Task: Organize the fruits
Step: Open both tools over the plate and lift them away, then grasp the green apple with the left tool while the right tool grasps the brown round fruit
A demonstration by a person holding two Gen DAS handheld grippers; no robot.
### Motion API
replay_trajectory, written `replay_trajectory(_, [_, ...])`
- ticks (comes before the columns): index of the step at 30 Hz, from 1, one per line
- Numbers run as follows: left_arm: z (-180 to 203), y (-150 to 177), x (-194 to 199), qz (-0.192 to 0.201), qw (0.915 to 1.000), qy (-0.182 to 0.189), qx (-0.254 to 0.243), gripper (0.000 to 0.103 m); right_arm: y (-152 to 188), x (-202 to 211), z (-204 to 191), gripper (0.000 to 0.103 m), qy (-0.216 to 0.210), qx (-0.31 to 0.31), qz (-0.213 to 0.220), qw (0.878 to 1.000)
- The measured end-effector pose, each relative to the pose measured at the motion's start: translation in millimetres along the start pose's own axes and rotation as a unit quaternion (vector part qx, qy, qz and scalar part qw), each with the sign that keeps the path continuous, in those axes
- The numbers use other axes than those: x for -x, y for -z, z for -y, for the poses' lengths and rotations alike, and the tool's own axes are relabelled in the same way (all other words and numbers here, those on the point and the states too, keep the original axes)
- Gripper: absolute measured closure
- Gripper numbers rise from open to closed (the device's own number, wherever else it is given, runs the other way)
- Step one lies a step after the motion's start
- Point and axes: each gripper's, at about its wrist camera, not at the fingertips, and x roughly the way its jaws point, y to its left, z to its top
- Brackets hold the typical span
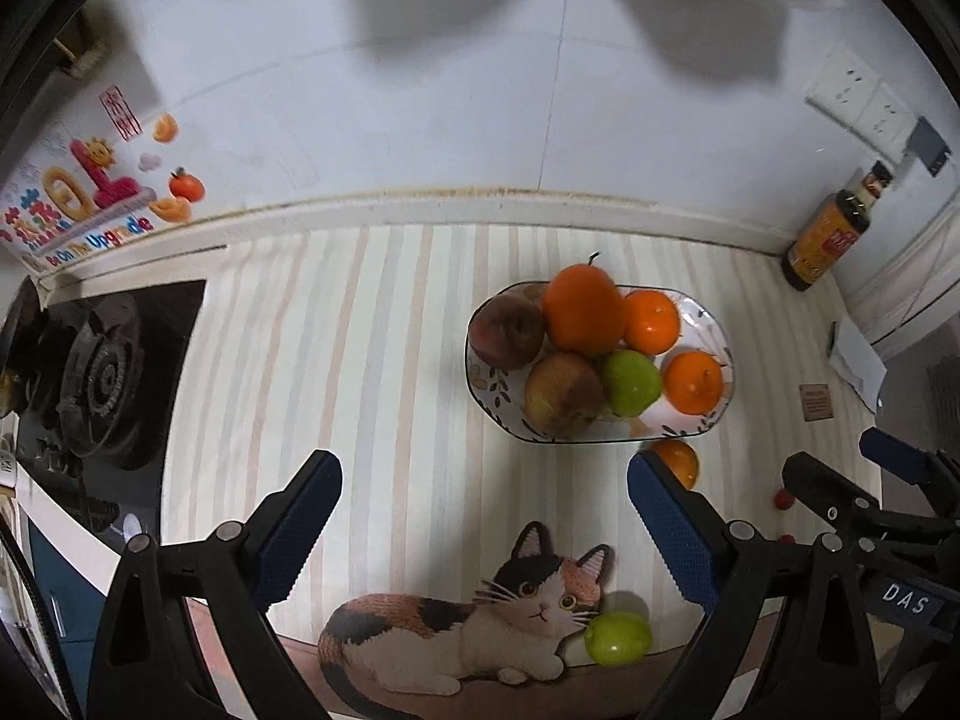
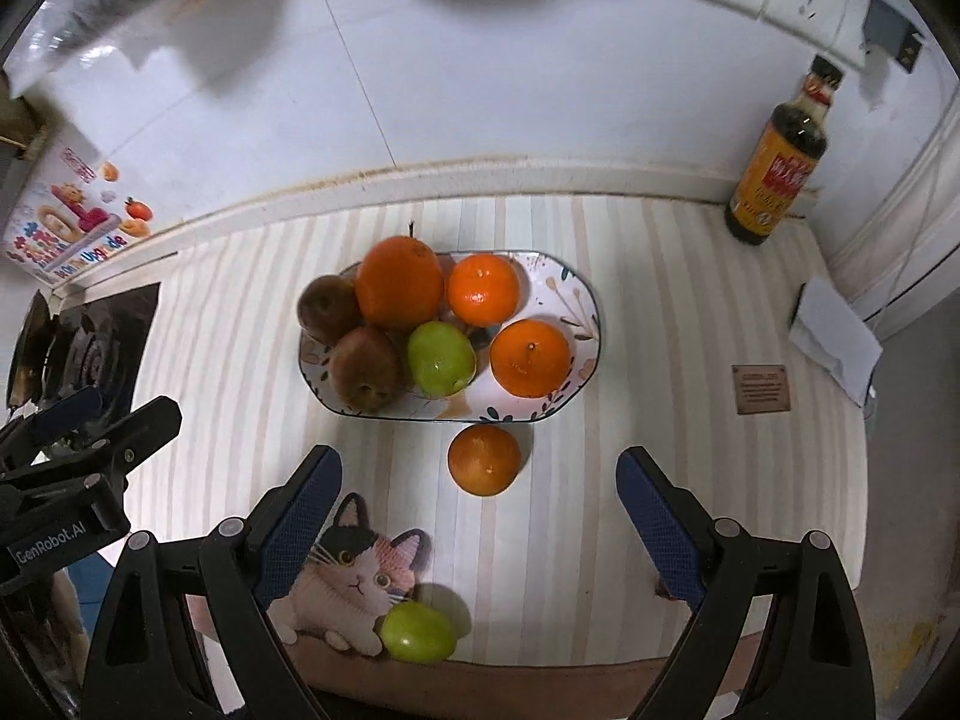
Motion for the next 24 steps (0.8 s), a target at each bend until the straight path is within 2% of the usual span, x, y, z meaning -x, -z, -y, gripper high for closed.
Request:
replay_trajectory(6, [3, 13, 38, 0.042, 0.9991, 0.003, -0.002, 0.005, 14, 41, 3, 0.008, 0.003, -0.001, 0.034, 0.999])
replay_trajectory(17, [11, 33, 83, 0.087, 0.9961, 0.006, -0.010, 0.005, 38, 97, -1, 0.008, 0.004, 0.008, 0.081, 0.997])
replay_trajectory(24, [14, 41, 86, 0.083, 0.9964, 0.015, -0.009, 0.005, 50, 102, 4, 0.008, -0.003, -0.002, 0.084, 0.996])
